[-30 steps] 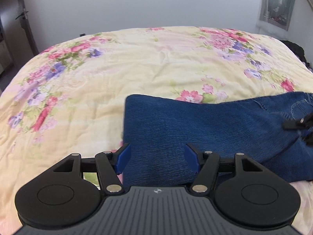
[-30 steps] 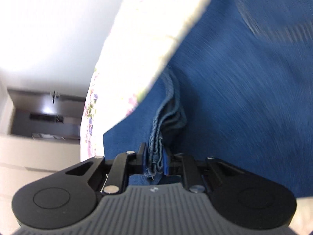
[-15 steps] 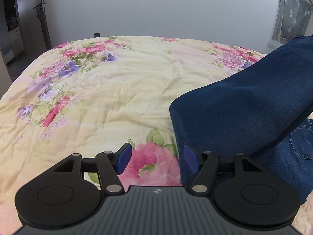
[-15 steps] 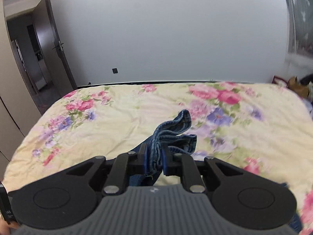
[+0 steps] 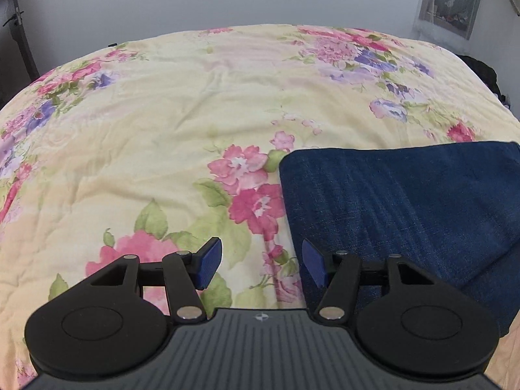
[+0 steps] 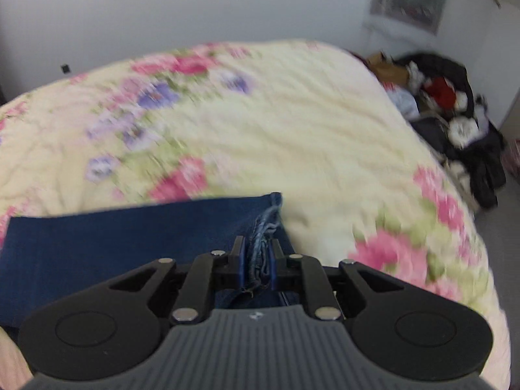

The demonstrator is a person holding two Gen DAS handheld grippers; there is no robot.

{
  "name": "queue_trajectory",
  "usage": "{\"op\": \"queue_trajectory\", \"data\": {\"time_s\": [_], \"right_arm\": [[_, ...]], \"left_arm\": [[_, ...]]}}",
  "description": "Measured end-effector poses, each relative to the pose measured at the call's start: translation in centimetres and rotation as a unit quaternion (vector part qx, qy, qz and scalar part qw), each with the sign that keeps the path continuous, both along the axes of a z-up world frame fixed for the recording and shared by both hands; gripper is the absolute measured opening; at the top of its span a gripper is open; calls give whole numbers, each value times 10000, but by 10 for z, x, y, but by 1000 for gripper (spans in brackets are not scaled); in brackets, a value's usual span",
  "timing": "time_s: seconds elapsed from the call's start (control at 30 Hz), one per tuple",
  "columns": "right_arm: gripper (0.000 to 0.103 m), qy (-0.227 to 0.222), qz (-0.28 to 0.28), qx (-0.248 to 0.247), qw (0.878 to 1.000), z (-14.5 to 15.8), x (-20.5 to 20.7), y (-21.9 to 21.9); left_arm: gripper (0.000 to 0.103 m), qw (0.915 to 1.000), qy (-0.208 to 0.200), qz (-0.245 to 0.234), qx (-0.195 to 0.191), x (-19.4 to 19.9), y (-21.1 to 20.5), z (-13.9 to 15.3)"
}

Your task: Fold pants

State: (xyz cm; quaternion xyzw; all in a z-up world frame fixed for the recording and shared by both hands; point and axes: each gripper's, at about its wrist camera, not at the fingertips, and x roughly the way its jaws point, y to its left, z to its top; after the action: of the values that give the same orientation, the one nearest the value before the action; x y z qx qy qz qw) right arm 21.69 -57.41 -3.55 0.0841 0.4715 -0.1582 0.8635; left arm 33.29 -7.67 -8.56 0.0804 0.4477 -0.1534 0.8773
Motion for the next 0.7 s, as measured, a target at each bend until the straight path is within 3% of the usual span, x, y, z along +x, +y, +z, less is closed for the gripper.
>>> {"op": "queue_trajectory", "data": {"time_s": [0.1, 0.2, 0.3, 0.4, 0.5, 0.57, 0.7], "right_arm": [[9, 232, -283, 358, 9987, -57, -16, -23], [9, 143, -352, 593, 9975, -67, -22, -26], [9, 22, -219, 507, 9985, -46, -21, -19], [9, -495, 93, 515, 9974, -10, -20, -12], [8, -686, 531, 69, 9962, 11, -22, 0], [8, -401, 637, -316, 9967, -5, -17, 5], [9, 257, 541, -649, 9961, -70, -11, 5]], "left_arm": [[68, 9999, 63, -89, 87, 1, -11, -8], [68, 9996, 154, -120, 194, 4, -18, -16], [67, 9995, 239, -70, 217, 6, -22, -22], [67, 9993, 249, -82, 268, 5, -25, -25], [67, 9992, 287, -50, 259, 5, -25, -28], [67, 9991, 331, -22, 254, 6, -26, -31], [66, 9987, 440, 76, 263, 6, -27, -32]]}}
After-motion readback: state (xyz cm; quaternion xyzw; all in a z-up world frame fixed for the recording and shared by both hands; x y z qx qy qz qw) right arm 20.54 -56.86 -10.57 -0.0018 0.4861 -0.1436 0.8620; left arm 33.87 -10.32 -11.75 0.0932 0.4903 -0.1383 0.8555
